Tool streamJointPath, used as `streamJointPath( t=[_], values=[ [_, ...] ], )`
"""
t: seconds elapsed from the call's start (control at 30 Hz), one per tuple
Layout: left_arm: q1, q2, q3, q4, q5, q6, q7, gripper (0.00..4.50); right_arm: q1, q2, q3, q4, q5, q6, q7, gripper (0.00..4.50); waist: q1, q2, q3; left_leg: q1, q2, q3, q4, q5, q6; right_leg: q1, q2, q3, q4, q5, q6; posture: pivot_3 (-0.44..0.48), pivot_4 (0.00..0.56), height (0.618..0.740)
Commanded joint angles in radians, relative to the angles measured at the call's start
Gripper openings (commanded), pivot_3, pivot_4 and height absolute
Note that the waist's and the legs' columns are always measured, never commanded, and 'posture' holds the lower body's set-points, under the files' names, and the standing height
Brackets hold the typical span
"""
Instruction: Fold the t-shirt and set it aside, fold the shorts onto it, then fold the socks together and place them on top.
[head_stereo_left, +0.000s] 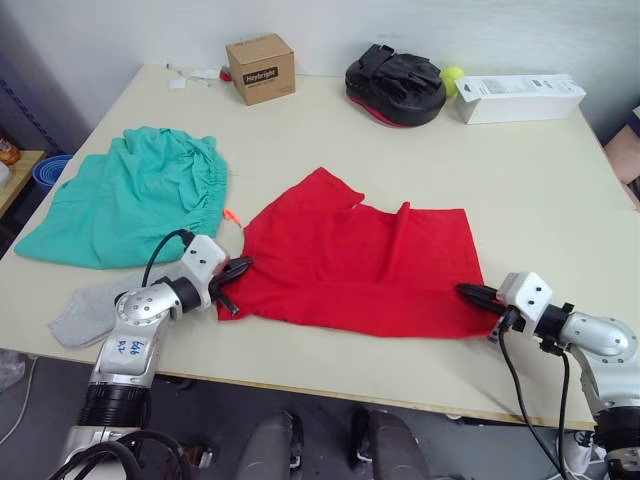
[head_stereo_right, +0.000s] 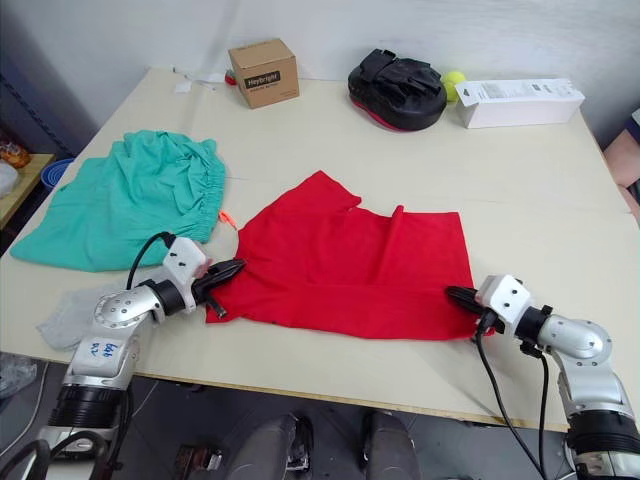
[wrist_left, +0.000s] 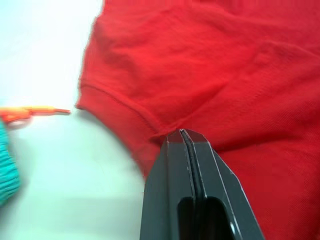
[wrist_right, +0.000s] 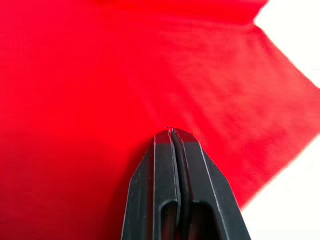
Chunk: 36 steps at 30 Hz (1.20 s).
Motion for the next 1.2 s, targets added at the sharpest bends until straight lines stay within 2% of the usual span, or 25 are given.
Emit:
streamJointPath(
  t=[0.03,0.1,0.17,0.2,0.27,0.4,0.43,0.73,0.77,0.83,0.9,1.0,1.1,1.2],
  values=[
    [0.025,0.06,0.062,-0.116,-0.095,-0.069,-0.123,0.0,0.014,-0.018,-0.093,-0.132,0.174,0.059,0.063,0.05,-0.001,0.0,0.0,0.0,0.0,0.0,0.0,0.0,0.0,0.0,0.0,0.0,0.0,0.0,0.0,0.0,0.15,0.74],
    [0.058,0.126,0.05,-0.162,-0.097,-0.113,-0.22,0.0,0.044,-0.053,-0.09,-0.2,0.195,0.108,0.108,0.05,-0.005,0.0,0.0,0.0,0.0,0.0,0.0,0.0,0.0,0.0,0.0,0.0,-0.001,0.0,0.0,0.0,0.15,0.74],
    [0.112,0.198,0.031,-0.207,-0.087,-0.167,-0.317,0.36,0.095,-0.094,-0.086,-0.265,0.212,0.146,0.173,0.0,-0.004,0.001,0.0,0.0,0.0,0.0,-0.001,-0.001,-0.001,0.0,0.0,0.0,-0.002,0.0,0.0,0.0,0.15,0.74],
    [0.141,0.228,0.025,-0.232,-0.09,-0.18,-0.356,0.53,0.123,-0.116,-0.083,-0.287,0.21,0.148,0.206,0.4,-0.004,0.001,0.0,0.0,0.0,0.0,-0.002,-0.001,-0.001,0.0,0.0,0.0,-0.003,0.0,0.0,0.0,0.15,0.74],
    [0.191,0.267,0.026,-0.263,-0.081,-0.213,-0.392,1.1,0.183,-0.16,-0.075,-0.32,0.196,0.151,0.269,0.89,-0.001,0.002,0.0,0.0,0.0,0.0,-0.004,-0.001,0.0,0.0,0.0,0.0,-0.006,0.0,0.0,0.0,0.15,0.74],
    [0.258,0.308,-0.002,-0.217,0.037,-0.33,-0.387,2.42,0.242,-0.195,-0.048,-0.306,0.099,0.062,0.311,2.24,0.004,0.002,0.0,0.0,0.0,0.0,-0.006,-0.002,0.001,0.001,0.0,0.0,-0.009,0.0,0.0,0.0,0.15,0.74],
    [0.261,0.302,-0.01,-0.2,0.063,-0.332,-0.363,2.65,0.243,-0.192,-0.044,-0.293,0.077,0.048,0.3,2.24,0.003,0.002,0.0,0.0,0.0,0.0,-0.006,-0.002,0.001,0.001,0.0,0.0,-0.009,0.0,0.0,0.0,0.15,0.74],
    [0.197,0.263,-0.068,-0.117,0.16,-0.274,-0.263,2.65,0.168,-0.181,0.025,-0.184,-0.104,-0.036,0.173,2.24,0.002,0.002,0.001,0.002,0.0,0.0,-0.007,-0.001,0.0,0.001,0.0,0.0,-0.009,0.0,0.0,0.0,0.15,0.74],
    [0.182,0.268,-0.077,-0.097,0.176,-0.257,-0.255,2.67,0.16,-0.183,0.029,-0.18,-0.12,-0.043,0.158,2.07,0.002,0.002,0.0,0.002,0.0,0.0,-0.007,-0.001,0.0,0.002,0.0,0.0,-0.009,0.0,0.0,0.0,0.15,0.74],
    [0.161,0.277,-0.094,-0.065,0.195,-0.239,-0.252,2.27,0.149,-0.186,0.037,-0.17,-0.134,-0.062,0.146,1.67,0.002,0.002,0.0,0.003,0.0,0.0,-0.007,0.0,0.0,0.003,0.0,0.0,-0.008,0.001,0.0,0.0,0.15,0.74],
    [0.143,0.284,-0.107,-0.038,0.209,-0.236,-0.249,1.79,0.138,-0.189,0.044,-0.161,-0.142,-0.077,0.139,1.04,0.002,0.003,0.0,0.003,0.0,0.0,-0.007,0.001,0.0,0.003,0.0,0.0,-0.008,0.002,0.0,0.0,0.15,0.74],
    [0.137,0.294,-0.119,-0.028,0.188,-0.198,-0.276,0.86,0.129,-0.193,0.05,-0.155,-0.136,-0.085,0.136,0.03,0.001,0.004,-0.001,0.004,0.0,0.0,-0.007,0.001,0.001,0.003,0.0,0.0,-0.007,0.003,-0.001,0.0,0.15,0.74],
    [0.163,0.312,-0.114,-0.07,0.125,-0.17,-0.341,0.01,0.134,-0.208,0.039,-0.145,-0.102,-0.089,0.161,0.0,0.0,0.005,-0.002,0.004,0.0,0.0,-0.008,0.002,0.0,0.002,0.0,0.0,-0.007,0.003,-0.001,0.0,0.15,0.74],
    [0.193,0.338,-0.103,-0.118,0.077,-0.141,-0.384,0.01,0.166,-0.227,0.012,-0.142,-0.04,-0.093,0.213,0.0,-0.002,0.006,-0.002,0.004,0.0,0.001,-0.011,0.003,-0.002,0.001,0.0,0.0,-0.007,0.002,-0.002,0.0,0.15,0.74]
  ],
)
